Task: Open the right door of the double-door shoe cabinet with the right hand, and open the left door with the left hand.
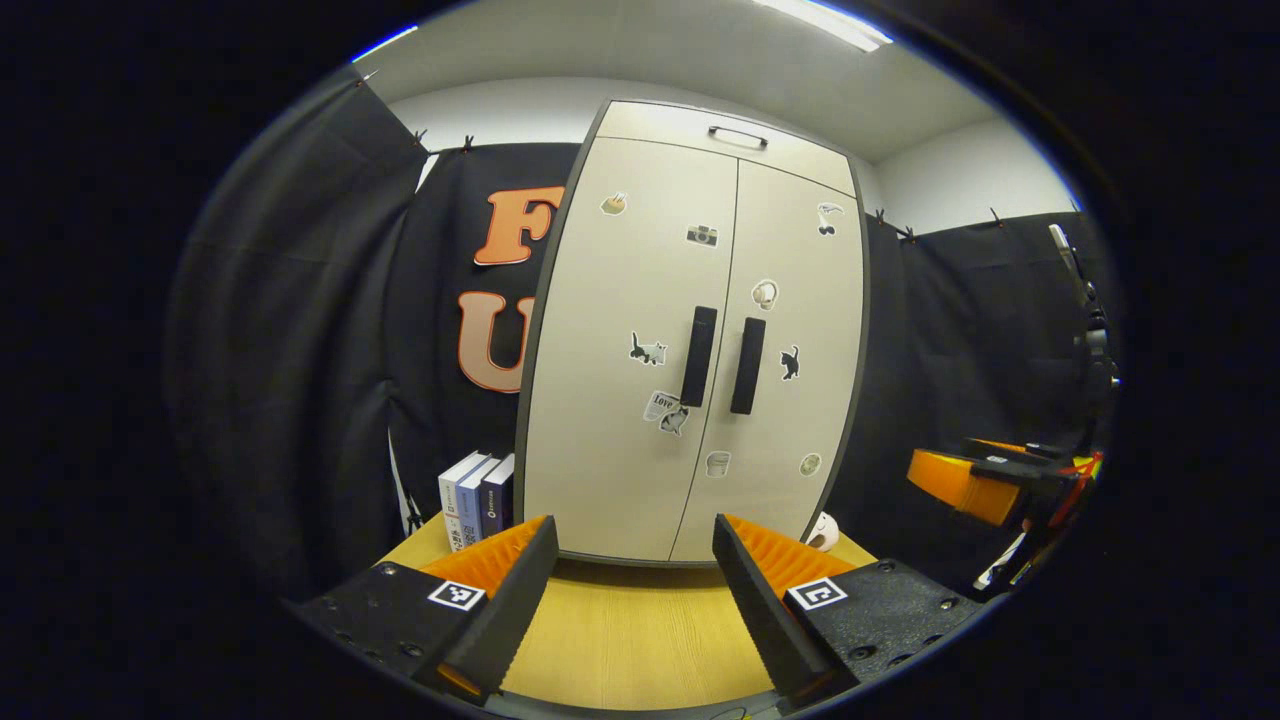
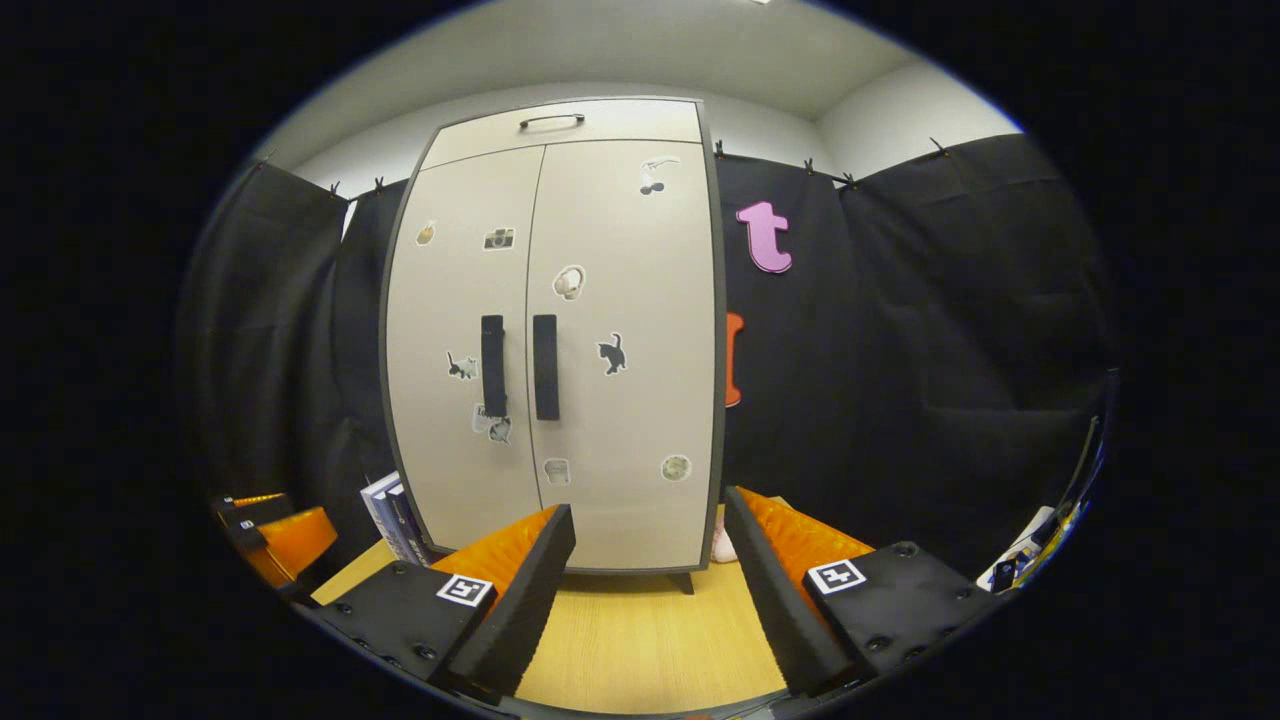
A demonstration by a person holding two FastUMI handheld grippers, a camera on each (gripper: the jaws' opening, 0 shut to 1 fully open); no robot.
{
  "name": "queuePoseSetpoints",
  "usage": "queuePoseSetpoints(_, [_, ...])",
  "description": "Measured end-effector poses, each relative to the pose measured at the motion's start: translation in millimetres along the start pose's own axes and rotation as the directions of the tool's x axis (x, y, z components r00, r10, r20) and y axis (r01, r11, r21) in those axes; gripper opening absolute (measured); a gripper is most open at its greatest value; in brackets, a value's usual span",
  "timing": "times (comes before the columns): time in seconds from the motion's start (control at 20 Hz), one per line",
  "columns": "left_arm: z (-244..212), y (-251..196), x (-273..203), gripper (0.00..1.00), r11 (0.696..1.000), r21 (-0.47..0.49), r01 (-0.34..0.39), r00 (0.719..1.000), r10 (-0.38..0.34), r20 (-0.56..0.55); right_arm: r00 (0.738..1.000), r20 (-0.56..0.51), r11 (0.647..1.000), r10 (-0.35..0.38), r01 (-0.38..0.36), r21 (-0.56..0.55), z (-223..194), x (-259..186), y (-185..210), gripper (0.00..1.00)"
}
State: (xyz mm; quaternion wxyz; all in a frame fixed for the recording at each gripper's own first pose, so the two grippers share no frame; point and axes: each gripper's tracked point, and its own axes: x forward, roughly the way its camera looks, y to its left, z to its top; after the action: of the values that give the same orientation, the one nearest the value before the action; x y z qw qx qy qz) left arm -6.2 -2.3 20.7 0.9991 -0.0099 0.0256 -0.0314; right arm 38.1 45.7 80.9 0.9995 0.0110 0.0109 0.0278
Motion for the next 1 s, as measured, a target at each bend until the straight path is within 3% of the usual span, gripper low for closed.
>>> queuePoseSetpoints(0.35, [3,23,-8,0.95,0.999,0.023,-0.028,1.0,0.028,0.002,0.996,0.069,0.998,0.06,-0.06,-0.011,66,68,47,0.98])
queuePoseSetpoints(0.6, [-3,49,-10,0.95,0.998,0.026,-0.063,0.998,0.064,-0.015,0.997,0.052,0.997,0.063,-0.06,-0.059,71,138,74,0.98])
queuePoseSetpoints(0.95, [-12,84,-13,0.95,0.993,0.039,-0.109,0.993,0.111,-0.043,0.998,-0.022,0.997,0.06,-0.059,0.043,64,218,96,0.98])
queuePoseSetpoints(1.0, [-12,89,-13,0.95,0.992,0.043,-0.116,0.992,0.118,-0.043,0.997,-0.036,0.996,0.067,-0.064,0.066,62,224,99,0.91])
